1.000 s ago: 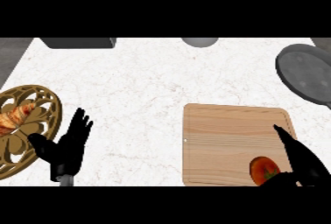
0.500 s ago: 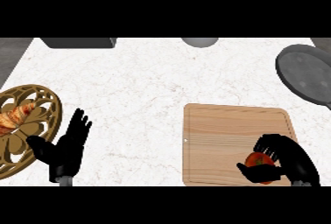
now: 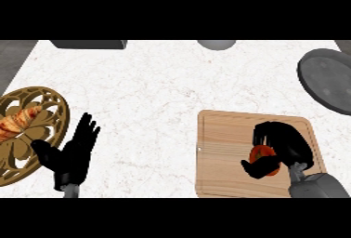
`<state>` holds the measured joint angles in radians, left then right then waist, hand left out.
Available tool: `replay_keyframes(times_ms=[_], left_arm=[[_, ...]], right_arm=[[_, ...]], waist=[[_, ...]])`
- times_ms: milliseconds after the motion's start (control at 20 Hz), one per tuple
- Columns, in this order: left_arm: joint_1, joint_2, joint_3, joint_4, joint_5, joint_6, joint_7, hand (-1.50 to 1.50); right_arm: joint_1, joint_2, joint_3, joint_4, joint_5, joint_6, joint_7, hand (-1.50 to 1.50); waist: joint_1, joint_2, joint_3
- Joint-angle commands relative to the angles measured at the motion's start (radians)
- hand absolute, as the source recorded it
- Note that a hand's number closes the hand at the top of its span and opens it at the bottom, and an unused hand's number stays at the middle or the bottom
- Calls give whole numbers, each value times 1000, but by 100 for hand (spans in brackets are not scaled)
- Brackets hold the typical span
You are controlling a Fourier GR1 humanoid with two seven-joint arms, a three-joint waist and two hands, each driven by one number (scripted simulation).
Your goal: Pick the tomato from the cutting board and place it in the pan
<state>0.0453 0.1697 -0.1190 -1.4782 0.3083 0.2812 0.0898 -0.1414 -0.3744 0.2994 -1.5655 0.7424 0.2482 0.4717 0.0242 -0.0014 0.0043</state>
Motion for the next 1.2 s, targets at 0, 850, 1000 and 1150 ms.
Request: replay_keyframes(times_ms=[0, 850, 1000, 1150], left_arm=[[15, 11, 16, 18, -1, -3, 26, 0], [9, -9, 45, 36, 8, -23, 15, 0], [37, -44, 12, 42, -31, 2, 1, 0], [49, -47, -1, 48, -46, -16, -8, 0]], right_arm=[[-110, 10, 61, 67, 52, 66, -40, 150], [-192, -47, -217, -299, 158, -149, 59, 150], [-237, -48, -278, -237, 136, -124, 52, 150], [-269, -16, -306, -164, 131, -160, 30, 150]], waist=[[-11, 3, -4], [-34, -1, -5], [-25, 1, -4], [-22, 2, -4]])
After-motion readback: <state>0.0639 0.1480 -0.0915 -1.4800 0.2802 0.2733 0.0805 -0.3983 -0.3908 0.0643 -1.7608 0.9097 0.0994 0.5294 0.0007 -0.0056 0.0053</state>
